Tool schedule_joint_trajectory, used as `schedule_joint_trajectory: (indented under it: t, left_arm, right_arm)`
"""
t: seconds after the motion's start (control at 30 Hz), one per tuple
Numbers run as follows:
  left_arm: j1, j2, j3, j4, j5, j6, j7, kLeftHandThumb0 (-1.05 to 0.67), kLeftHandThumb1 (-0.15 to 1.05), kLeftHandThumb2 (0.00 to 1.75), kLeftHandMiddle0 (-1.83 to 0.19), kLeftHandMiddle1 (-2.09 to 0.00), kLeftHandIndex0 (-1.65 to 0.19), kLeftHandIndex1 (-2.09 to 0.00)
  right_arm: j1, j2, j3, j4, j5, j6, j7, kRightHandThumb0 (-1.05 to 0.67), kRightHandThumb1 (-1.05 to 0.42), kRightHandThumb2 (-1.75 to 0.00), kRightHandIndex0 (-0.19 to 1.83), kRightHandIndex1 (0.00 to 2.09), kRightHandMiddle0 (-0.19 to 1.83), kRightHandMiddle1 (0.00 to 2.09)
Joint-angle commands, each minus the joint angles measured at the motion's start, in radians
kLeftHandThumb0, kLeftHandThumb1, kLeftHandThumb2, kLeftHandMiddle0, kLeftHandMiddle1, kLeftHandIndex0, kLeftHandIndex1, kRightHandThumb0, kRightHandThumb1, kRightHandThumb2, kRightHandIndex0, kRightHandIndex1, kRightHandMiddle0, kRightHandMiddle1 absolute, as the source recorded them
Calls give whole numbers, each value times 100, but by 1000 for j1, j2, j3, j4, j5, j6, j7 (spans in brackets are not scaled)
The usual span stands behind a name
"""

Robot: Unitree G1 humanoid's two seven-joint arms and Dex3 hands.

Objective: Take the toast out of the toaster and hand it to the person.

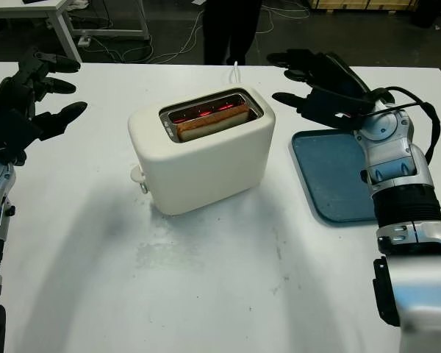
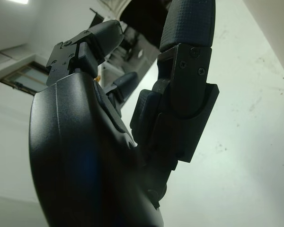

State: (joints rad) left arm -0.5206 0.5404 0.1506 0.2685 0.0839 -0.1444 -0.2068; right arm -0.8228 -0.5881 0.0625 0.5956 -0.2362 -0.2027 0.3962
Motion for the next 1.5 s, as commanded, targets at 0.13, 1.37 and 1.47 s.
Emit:
schedule_joint_trajectory:
  t: [0.13,1.37,1.47]
  left_arm:
    - [10,3,18,1,-23,8,-12,-96,92,17,0,-125,0,-114]
    - [-4,0,27,24,-36,4,-35,-98,92,17,0,-126,0,-114]
    - [-3,3,23,23,-32,8,-28,-98,92,18,0,-125,0,-114]
  right_arm:
    - [3,-10,18,-2,-25,-43,-15,-52,-92,-31,49,1,45,1]
    - [-5,6,1,-12,-3,1,-4,-46,-92,-20,47,0,44,0]
    - [-6,5,3,-15,-5,5,-3,-47,-92,-21,46,0,44,0]
